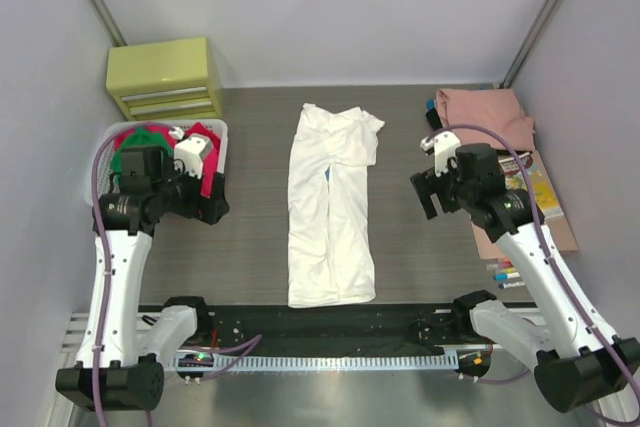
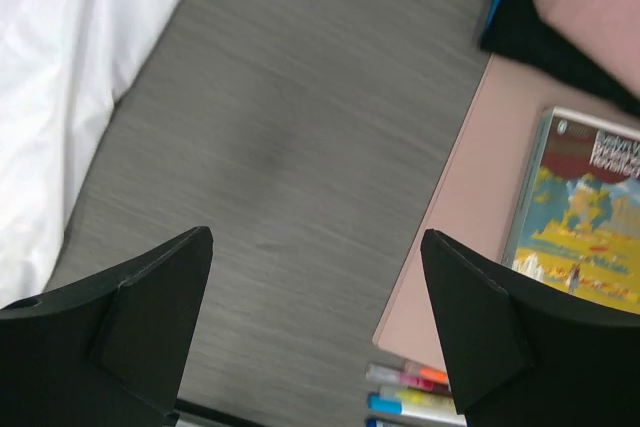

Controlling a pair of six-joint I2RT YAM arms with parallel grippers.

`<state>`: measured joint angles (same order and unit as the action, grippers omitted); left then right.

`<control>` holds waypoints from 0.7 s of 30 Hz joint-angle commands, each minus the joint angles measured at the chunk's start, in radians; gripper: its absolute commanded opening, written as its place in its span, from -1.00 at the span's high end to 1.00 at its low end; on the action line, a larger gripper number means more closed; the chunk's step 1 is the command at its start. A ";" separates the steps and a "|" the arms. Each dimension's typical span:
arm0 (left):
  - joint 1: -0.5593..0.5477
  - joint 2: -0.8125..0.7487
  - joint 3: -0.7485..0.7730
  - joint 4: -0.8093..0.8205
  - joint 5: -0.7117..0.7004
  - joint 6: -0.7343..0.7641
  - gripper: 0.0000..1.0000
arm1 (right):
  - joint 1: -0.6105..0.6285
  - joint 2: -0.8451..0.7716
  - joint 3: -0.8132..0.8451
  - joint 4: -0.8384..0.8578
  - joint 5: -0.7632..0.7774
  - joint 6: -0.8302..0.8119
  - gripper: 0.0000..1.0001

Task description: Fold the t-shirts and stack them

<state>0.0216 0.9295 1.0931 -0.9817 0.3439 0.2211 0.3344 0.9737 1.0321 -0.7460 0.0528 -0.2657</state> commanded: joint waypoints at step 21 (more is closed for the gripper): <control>-0.038 0.852 0.335 -0.549 0.825 0.228 -1.00 | -0.192 0.524 0.223 -0.138 -0.747 0.054 -0.77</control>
<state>0.0006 1.8893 1.4582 -1.3022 1.1049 0.4583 0.1776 1.5532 1.2785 -0.8932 -0.6487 -0.1852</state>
